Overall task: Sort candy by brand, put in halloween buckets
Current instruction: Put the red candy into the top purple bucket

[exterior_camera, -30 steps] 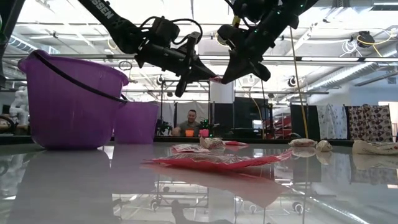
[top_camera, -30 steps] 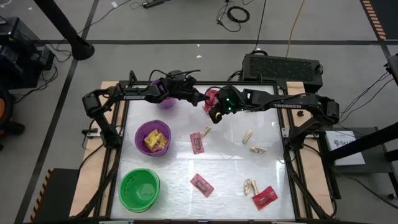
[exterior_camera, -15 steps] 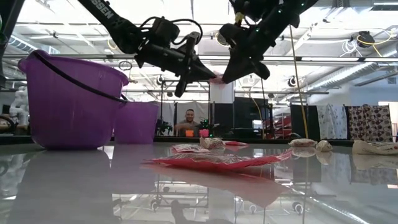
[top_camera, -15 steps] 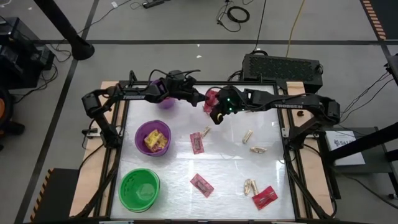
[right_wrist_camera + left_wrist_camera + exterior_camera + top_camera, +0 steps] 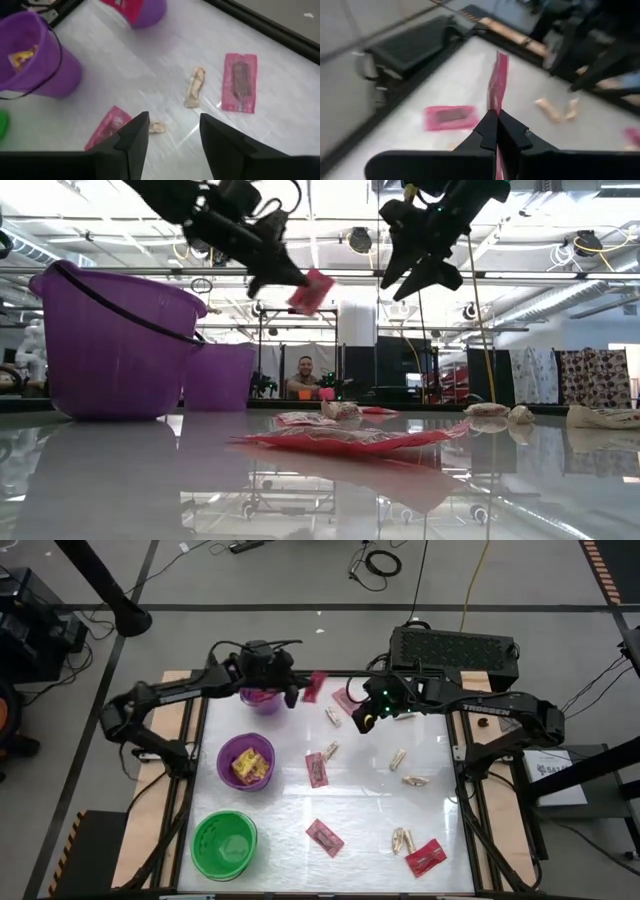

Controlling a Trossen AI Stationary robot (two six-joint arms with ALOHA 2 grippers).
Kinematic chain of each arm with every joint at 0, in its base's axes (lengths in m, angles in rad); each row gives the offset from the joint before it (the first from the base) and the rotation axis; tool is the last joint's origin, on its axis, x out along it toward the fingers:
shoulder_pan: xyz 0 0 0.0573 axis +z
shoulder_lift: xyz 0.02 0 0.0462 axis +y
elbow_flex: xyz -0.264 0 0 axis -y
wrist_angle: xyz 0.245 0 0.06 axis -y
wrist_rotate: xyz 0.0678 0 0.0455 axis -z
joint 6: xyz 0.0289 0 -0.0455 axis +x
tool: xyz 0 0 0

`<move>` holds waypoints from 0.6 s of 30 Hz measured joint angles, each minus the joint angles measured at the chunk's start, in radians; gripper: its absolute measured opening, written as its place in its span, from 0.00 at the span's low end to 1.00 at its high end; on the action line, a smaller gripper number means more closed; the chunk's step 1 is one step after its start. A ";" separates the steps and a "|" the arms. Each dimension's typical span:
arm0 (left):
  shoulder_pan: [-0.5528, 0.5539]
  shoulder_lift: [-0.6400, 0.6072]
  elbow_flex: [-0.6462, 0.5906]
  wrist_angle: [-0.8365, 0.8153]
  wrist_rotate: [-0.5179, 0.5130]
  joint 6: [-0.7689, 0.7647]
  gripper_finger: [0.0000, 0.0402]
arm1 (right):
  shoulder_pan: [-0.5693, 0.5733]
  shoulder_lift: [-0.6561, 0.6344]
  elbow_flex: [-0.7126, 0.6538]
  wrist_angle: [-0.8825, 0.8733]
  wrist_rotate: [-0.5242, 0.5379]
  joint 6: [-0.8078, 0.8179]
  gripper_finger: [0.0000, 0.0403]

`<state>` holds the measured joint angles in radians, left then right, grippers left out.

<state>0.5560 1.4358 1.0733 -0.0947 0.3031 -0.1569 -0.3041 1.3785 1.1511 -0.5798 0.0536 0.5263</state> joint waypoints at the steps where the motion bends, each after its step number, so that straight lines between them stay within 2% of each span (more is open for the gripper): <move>1: 0.000 -0.024 0.000 -0.044 -0.032 0.031 0.01 | 0.000 0.000 0.000 0.001 0.000 0.008 0.42; 8: -0.001 -0.145 0.000 -0.285 -0.236 0.158 0.01 | 0.003 0.006 0.000 0.002 0.002 0.029 0.42; 14: 0.000 -0.182 0.000 -0.403 -0.344 0.174 0.01 | 0.003 0.006 0.000 0.045 0.009 -0.001 0.42; 18: 0.001 -0.180 -0.001 -0.506 -0.410 0.174 0.01 | 0.003 0.006 0.000 0.065 0.054 -0.016 0.42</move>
<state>0.5568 1.2559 1.0723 -0.6005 -0.1074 0.0167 -0.3012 1.3846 1.1511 -0.5151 0.1074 0.5103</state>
